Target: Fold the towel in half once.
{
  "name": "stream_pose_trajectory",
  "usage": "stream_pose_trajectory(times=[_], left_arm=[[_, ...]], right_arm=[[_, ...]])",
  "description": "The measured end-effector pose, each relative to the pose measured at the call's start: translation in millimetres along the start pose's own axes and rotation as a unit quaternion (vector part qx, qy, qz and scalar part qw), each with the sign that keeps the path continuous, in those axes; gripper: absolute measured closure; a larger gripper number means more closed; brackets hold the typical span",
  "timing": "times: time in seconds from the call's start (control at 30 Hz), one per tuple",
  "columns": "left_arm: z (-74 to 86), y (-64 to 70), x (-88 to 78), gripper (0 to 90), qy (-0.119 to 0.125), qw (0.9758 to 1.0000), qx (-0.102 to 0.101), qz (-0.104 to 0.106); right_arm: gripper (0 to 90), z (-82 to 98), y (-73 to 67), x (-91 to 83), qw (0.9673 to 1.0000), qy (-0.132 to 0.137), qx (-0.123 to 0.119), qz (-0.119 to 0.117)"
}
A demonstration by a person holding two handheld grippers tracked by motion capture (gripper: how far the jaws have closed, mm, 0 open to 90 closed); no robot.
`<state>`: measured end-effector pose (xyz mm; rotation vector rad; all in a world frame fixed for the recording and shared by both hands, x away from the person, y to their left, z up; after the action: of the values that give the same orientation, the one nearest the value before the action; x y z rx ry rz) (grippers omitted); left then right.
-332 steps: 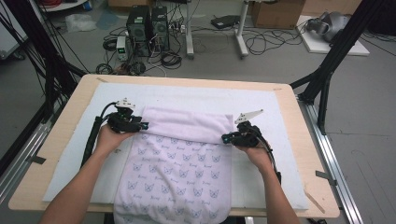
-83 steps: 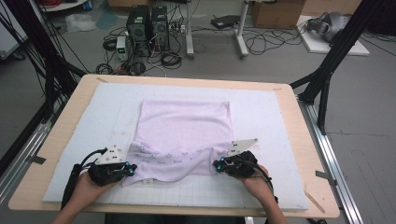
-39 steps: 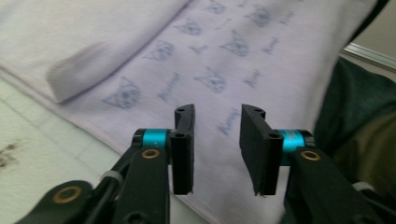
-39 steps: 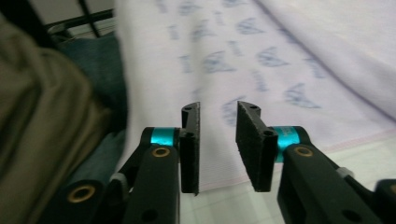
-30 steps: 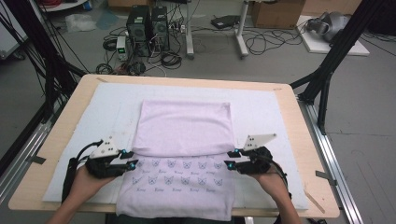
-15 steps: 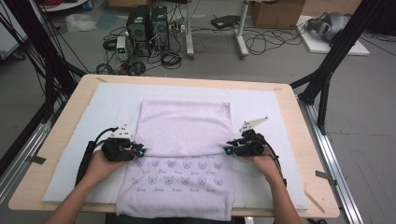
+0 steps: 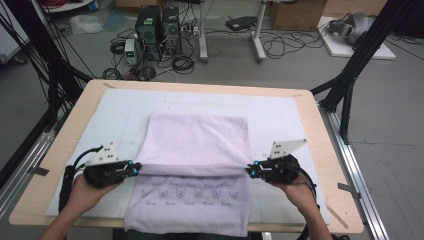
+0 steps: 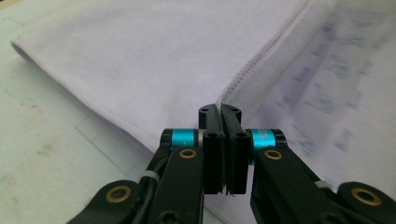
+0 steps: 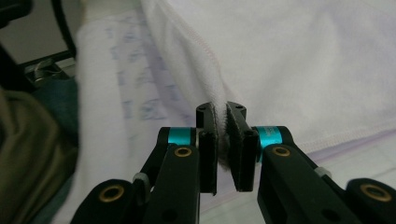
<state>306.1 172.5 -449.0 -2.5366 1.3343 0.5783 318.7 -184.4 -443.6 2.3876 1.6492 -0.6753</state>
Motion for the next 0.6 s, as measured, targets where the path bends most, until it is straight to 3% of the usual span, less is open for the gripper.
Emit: stream_pose_trajectory(times=[0.13,0.2,0.3,0.4,0.6], left_arm=[[8.5,33.9,-26.6,87.1,0.002,0.9998,0.017,0.013],[13.6,49.4,-35.9,85.5,0.002,0.9994,0.014,0.031],[18.6,55.4,-40.5,69.2,-0.002,0.9993,0.013,0.036],[16.7,46.8,-33.5,63.5,0.002,0.9996,0.007,0.029],[21.3,34.5,-7.5,63.2,-0.009,0.9996,0.007,0.027]], right_arm=[[83.6,5.1,-39.6,-13.7,0.9996,0.002,-0.017,-0.020],[80.9,8.0,-60.2,-19.9,0.9990,0.010,-0.017,-0.040],[73.4,13.9,-79.7,-24.6,0.9976,0.017,-0.010,-0.066],[68.3,17.4,-72.7,-21.9,0.9982,0.012,-0.005,-0.058],[64.6,24.8,-39.2,-2.9,0.9995,-0.010,0.004,-0.030]])
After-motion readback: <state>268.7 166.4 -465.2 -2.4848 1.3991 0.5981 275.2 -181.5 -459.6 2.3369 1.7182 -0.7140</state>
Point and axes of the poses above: each handheld gripper's, and its own axes: x roughly forward along the jaws, z roughly out of its underside, y roughly to its right, the point moved 10 cm from there along x, roughly forward along the jaws, and after that the axes turned 9 degrees about y, right-handed, at the moved point
